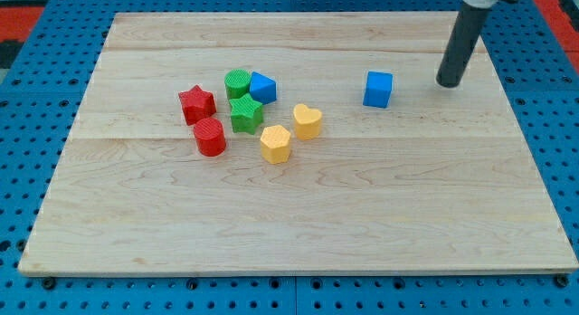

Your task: Place the blue cube on the top left side of the yellow heart

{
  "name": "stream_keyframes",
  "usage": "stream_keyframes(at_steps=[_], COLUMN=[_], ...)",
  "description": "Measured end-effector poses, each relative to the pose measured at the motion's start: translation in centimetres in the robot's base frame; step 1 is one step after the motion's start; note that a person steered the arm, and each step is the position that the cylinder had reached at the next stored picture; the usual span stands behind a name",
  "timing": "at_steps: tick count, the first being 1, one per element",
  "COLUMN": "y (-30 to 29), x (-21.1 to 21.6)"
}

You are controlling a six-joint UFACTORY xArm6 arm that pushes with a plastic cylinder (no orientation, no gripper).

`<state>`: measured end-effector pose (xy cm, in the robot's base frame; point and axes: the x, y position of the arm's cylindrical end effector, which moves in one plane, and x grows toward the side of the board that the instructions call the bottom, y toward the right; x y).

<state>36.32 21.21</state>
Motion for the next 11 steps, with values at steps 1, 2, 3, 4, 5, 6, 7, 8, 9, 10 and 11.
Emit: stream_keyframes(at_steps=[1,2,3,4,5,6,7,8,9,10,11], y=[-4.3,-7.8,-15.5,-15.4,-15.4,-11.8,-10.9,-16.4,-19.0,-16.0,-13.4], x=[-0.3,-1.6,-0.6,-0.9,-0.9,-0.9,0.4,0.5,0.5,0.6,0.6])
